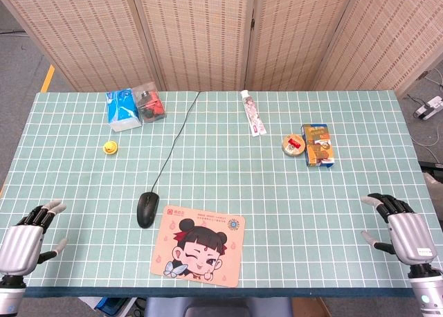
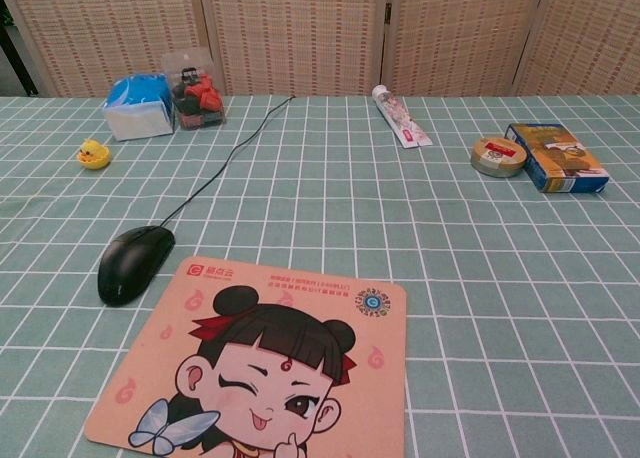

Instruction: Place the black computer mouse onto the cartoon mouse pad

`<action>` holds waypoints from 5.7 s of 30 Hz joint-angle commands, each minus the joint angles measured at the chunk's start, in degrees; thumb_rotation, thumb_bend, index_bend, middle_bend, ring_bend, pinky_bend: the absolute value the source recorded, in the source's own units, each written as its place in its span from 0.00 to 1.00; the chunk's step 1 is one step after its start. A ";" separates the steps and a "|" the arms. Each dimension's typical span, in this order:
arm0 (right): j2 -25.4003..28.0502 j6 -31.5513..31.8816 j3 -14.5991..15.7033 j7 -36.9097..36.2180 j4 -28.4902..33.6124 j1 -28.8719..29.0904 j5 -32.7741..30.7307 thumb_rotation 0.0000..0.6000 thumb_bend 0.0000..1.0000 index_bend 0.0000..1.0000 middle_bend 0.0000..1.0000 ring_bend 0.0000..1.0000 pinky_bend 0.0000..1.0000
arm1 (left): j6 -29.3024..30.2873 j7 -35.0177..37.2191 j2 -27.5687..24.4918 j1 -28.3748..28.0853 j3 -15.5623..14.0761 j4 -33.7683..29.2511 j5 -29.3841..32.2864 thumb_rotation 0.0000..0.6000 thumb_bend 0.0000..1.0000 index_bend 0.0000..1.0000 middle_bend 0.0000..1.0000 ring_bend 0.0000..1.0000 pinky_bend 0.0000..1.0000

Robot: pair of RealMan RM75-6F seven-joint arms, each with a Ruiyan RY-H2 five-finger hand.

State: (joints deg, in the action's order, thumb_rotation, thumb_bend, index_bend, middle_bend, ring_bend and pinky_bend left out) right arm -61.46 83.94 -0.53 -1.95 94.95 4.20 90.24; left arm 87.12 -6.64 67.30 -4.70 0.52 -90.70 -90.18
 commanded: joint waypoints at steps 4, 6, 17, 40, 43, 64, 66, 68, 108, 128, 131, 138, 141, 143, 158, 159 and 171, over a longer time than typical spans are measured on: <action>0.80 1.11 -0.22 -0.74 0.59 -0.37 0.25 1.00 0.16 0.26 0.24 0.19 0.28 | -0.41 0.35 0.52 -0.37 0.05 0.43 -0.18 1.00 0.25 0.30 0.19 0.21 0.42; 1.21 1.85 -0.38 -1.36 0.73 -0.69 0.20 1.00 0.16 0.26 0.24 0.19 0.28 | -0.56 0.33 0.59 -0.61 -0.08 0.69 -0.68 1.00 0.25 0.29 0.19 0.21 0.42; 2.52 2.08 -0.87 -4.72 0.49 -0.96 -0.61 1.00 0.16 0.27 0.25 0.19 0.28 | 1.12 2.05 -0.08 -4.55 1.76 3.60 -7.22 1.00 0.25 0.31 0.35 0.40 0.62; 3.57 2.75 -1.04 -6.55 0.95 -1.32 -0.25 1.00 0.16 0.27 0.27 0.19 0.28 | -23.33 -7.09 -5.34 -20.14 0.79 -9.29 -8.32 1.00 0.56 0.27 1.00 1.00 1.00; 3.71 2.90 -1.12 -6.85 0.92 -1.42 -0.37 1.00 0.16 0.27 0.27 0.19 0.28 | -27.78 -10.25 -5.18 -22.02 1.34 -11.47 -5.10 1.00 0.61 0.26 1.00 1.00 1.00; 4.51 2.31 -1.05 -9.08 0.55 -1.40 -0.44 1.00 0.16 0.27 0.27 0.20 0.28 | -41.74 -34.64 0.11 -34.34 3.31 -22.61 28.73 1.00 0.72 0.23 1.00 1.00 1.00; 4.55 2.23 -1.02 -9.13 0.58 -1.38 -0.42 1.00 0.16 0.27 0.27 0.20 0.28 | -41.22 -36.24 1.28 -35.53 3.00 -22.03 31.06 1.00 0.72 0.23 1.00 1.00 1.00; 4.58 2.23 -1.04 -9.19 0.60 -1.37 -0.43 1.00 0.16 0.27 0.27 0.20 0.28 | -40.28 -38.13 2.58 -36.80 2.54 -21.38 33.64 1.00 0.72 0.23 1.00 1.00 1.00; 4.68 1.35 -0.96 -9.50 0.61 -1.12 -0.70 1.00 0.16 0.27 0.27 0.20 0.28 | -31.02 -44.03 7.71 -47.71 -3.61 -15.28 55.28 1.00 0.72 0.24 1.00 1.00 1.00; 4.61 1.23 -1.01 -9.38 0.62 -1.07 -0.83 1.00 0.16 0.27 0.27 0.20 0.28 | -28.37 -44.18 7.16 -49.08 -4.80 -12.90 61.48 1.00 0.72 0.24 1.00 1.00 1.00; 4.63 1.22 -0.99 -9.42 0.63 -1.07 -0.82 1.00 0.16 0.27 0.27 0.20 0.28 | -28.23 -43.60 6.72 -48.80 -5.08 -13.41 60.84 1.00 0.72 0.24 1.00 1.00 1.00; 4.60 1.30 -0.92 -9.23 0.74 -1.10 -0.64 1.00 0.16 0.27 0.27 0.20 0.28 | -26.72 -41.26 4.52 -47.26 -5.93 -16.97 52.55 1.00 0.73 0.25 1.00 1.00 1.00; 4.64 1.46 -0.91 -9.21 0.81 -1.19 -0.60 1.00 0.16 0.27 0.27 0.20 0.28 | -25.98 -38.85 3.49 -45.93 -6.13 -16.99 46.91 1.00 0.72 0.26 1.00 1.00 1.00; 4.65 1.50 -0.93 -9.22 0.81 -1.20 -0.61 1.00 0.16 0.27 0.27 0.20 0.28 | -25.22 -37.49 3.04 -44.94 -6.44 -16.25 43.24 1.00 0.72 0.26 1.00 1.00 1.00; 4.79 1.52 -0.79 -9.54 0.83 -1.19 -0.28 1.00 0.16 0.27 0.28 0.20 0.28 | -23.61 -37.79 -3.54 -40.31 -9.31 -18.59 42.52 1.00 0.73 0.25 1.00 1.00 1.00; 4.83 1.60 -0.78 -9.58 0.88 -1.23 -0.24 1.00 0.16 0.27 0.28 0.20 0.28 | -23.42 -37.57 -3.89 -39.92 -9.45 -18.77 42.39 1.00 0.73 0.25 1.00 1.00 1.00; 4.98 2.23 -0.51 -9.53 1.19 -1.47 0.59 1.00 0.16 0.27 0.28 0.20 0.28 | -23.87 -35.63 -6.37 -35.80 -11.17 -18.63 40.46 1.00 0.73 0.27 1.00 1.00 1.00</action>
State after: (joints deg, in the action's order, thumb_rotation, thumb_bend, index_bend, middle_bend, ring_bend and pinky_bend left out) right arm -56.47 86.16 -1.05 -11.49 96.13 2.74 90.82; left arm 63.39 -42.28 60.93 -40.60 -10.63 -109.47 -49.65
